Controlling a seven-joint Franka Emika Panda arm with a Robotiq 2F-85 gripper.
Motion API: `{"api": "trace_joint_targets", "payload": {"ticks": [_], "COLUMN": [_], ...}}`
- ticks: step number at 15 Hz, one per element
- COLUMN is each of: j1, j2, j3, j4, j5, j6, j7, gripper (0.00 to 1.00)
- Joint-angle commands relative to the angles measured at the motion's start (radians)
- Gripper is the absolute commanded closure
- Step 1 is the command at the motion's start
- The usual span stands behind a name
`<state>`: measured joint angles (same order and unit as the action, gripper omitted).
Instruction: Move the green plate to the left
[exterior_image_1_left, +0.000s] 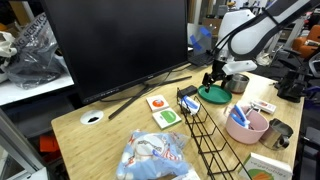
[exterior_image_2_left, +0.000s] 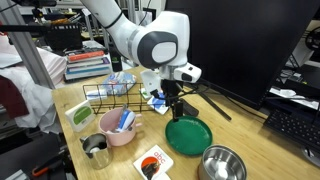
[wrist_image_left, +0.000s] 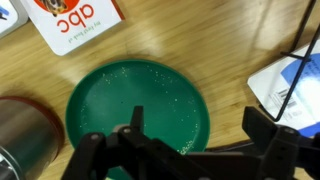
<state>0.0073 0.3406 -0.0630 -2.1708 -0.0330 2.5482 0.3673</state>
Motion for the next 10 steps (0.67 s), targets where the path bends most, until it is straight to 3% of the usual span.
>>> {"api": "trace_joint_targets", "payload": {"ticks": [1,9,10], "j1": [0.036,0.149,0.157], "j2": [0.095,0.240,0.248], "j3": [-0.036,-0.148,-0.153], "j4": [0.073,0.165,0.172], "j5": [-0.032,-0.107,-0.105], "j6": [0.042,0.111,0.112], "j7": [0.032,0.146,0.150], "gripper": [0.00,0.00,0.15]}}
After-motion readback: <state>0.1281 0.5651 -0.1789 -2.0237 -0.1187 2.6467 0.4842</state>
